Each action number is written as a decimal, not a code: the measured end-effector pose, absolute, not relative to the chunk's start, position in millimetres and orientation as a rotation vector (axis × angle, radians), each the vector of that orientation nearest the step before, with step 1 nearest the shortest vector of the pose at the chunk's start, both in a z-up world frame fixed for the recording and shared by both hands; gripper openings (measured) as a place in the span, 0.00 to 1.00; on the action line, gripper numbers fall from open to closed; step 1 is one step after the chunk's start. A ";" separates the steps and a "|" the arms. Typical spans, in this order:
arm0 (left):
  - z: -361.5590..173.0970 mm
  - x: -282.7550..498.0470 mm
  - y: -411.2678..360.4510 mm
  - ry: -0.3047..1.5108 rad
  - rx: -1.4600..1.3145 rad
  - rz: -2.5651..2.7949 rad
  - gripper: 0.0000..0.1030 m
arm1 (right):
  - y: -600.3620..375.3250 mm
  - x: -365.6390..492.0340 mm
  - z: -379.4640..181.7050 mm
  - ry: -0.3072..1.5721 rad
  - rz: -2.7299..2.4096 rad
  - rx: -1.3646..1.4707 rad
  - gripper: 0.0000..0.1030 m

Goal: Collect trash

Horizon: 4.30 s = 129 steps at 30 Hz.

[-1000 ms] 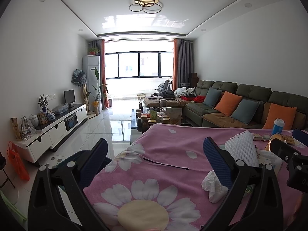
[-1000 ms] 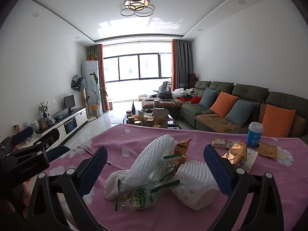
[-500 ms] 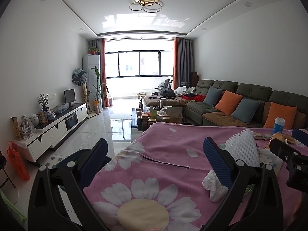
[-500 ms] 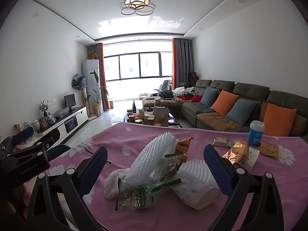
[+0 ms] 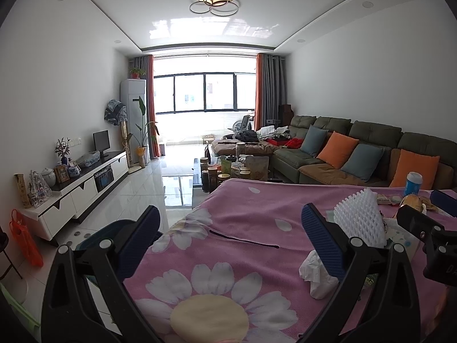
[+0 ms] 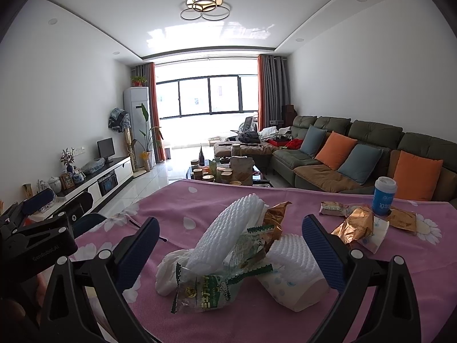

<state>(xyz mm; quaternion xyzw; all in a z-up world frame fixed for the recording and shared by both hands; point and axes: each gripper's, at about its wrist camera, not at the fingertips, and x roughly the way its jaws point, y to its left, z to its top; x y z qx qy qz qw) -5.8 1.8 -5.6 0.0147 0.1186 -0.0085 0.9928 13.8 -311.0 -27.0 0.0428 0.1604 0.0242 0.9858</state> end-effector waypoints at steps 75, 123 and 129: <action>-5.1 76.4 139.4 0.603 0.011 -0.234 0.10 | -244.9 94.6 11.6 0.447 0.648 0.166 0.05; -125.6 165.1 251.5 0.855 -0.211 0.071 0.43 | -38.2 245.7 -80.1 0.966 0.852 0.263 0.37; -83.9 126.0 243.1 0.727 -0.192 0.052 0.50 | -90.9 208.8 -45.9 0.850 0.859 0.227 0.48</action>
